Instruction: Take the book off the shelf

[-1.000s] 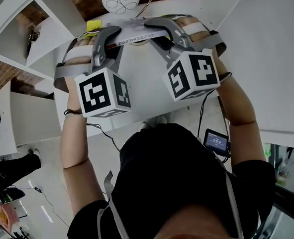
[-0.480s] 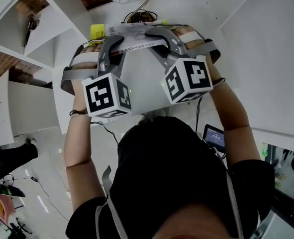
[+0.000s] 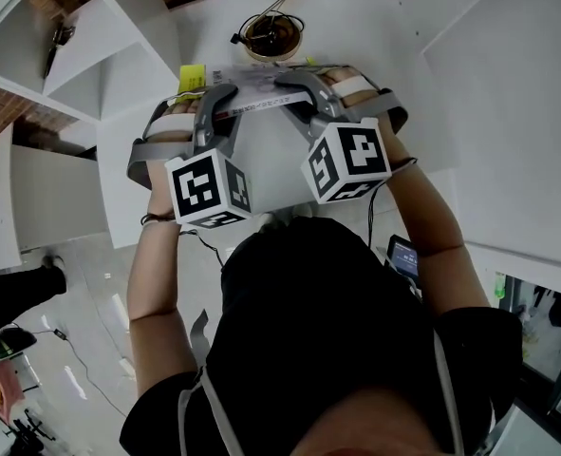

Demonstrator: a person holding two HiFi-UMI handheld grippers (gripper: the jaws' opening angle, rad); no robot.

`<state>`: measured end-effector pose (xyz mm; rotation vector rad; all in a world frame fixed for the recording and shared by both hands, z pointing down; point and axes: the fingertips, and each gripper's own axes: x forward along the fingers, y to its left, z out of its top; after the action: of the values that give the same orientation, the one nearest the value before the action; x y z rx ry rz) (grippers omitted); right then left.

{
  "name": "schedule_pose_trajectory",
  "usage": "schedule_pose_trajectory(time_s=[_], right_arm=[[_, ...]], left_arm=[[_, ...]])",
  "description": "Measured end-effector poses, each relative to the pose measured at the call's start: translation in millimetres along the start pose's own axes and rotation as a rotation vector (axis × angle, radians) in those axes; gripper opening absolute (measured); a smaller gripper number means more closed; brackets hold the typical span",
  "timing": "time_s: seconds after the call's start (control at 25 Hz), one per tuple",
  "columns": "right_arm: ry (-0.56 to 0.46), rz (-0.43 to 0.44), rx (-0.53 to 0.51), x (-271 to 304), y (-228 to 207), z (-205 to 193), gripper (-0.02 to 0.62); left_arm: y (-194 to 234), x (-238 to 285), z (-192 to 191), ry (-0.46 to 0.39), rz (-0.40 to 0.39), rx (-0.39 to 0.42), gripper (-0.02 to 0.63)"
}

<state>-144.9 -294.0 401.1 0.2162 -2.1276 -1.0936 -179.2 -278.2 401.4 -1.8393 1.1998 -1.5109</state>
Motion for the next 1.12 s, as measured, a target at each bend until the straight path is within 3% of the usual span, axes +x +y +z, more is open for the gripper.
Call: schedule_pose_trajectory(time_s=[1.12], right_arm=[[0.0,0.18,0.059,26,73,-6,0.074]], left_arm=[[-73,12,-27,0.046,-0.139,-0.073,0.078]])
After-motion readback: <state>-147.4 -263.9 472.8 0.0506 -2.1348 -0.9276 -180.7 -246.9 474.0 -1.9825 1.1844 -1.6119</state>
